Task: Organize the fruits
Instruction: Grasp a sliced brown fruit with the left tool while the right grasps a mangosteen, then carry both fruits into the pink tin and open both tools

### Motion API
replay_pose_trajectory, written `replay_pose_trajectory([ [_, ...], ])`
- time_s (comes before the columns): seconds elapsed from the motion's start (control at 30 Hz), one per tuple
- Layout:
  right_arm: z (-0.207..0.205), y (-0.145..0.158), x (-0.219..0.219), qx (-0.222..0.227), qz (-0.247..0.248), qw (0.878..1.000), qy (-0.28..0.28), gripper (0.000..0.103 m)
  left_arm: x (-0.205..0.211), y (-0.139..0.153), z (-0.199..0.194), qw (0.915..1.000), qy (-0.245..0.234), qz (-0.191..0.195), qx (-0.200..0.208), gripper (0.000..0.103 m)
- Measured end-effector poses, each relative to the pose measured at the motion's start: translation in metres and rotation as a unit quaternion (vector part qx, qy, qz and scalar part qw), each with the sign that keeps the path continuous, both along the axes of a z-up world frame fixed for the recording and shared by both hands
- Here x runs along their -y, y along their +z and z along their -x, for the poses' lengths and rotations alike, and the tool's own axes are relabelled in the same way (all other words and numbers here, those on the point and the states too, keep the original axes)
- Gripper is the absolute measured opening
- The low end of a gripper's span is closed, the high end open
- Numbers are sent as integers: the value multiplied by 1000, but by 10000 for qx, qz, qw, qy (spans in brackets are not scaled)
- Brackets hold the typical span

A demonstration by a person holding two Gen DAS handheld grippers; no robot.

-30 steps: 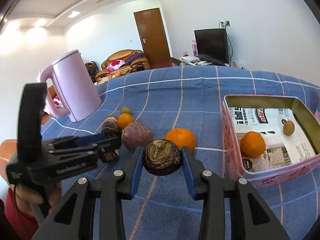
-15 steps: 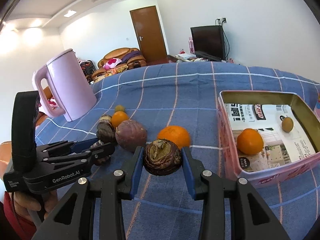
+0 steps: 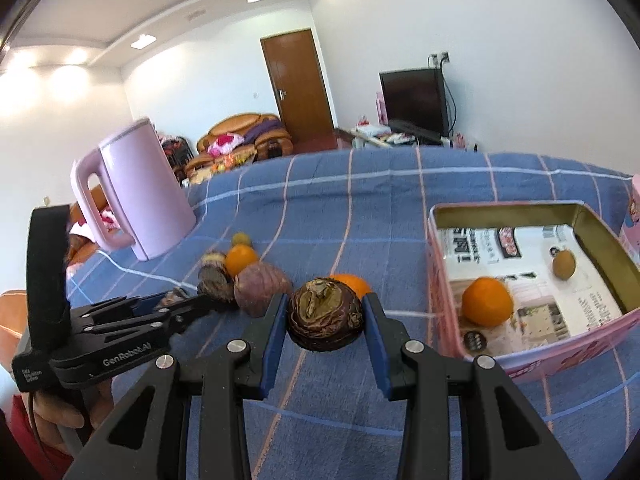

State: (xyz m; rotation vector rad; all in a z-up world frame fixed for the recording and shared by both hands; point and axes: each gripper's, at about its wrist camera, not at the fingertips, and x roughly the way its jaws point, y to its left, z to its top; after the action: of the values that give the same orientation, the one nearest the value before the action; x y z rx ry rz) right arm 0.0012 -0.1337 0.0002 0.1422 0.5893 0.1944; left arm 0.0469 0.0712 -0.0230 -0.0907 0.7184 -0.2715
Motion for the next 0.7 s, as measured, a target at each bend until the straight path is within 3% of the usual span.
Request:
replay_pose_trajectory([
  [0.2, 6, 12, 1, 357, 378, 9986, -129, 40, -13, 11, 13, 9976, 441, 360, 388, 40],
  [0.3, 8, 18, 12, 500, 313, 9981, -176, 40, -10, 14, 19, 9966, 532, 413, 477, 40],
  [0.7, 9, 21, 71, 585, 465, 9959, -519, 40, 61, 23, 19, 9972, 57, 434, 603, 40],
])
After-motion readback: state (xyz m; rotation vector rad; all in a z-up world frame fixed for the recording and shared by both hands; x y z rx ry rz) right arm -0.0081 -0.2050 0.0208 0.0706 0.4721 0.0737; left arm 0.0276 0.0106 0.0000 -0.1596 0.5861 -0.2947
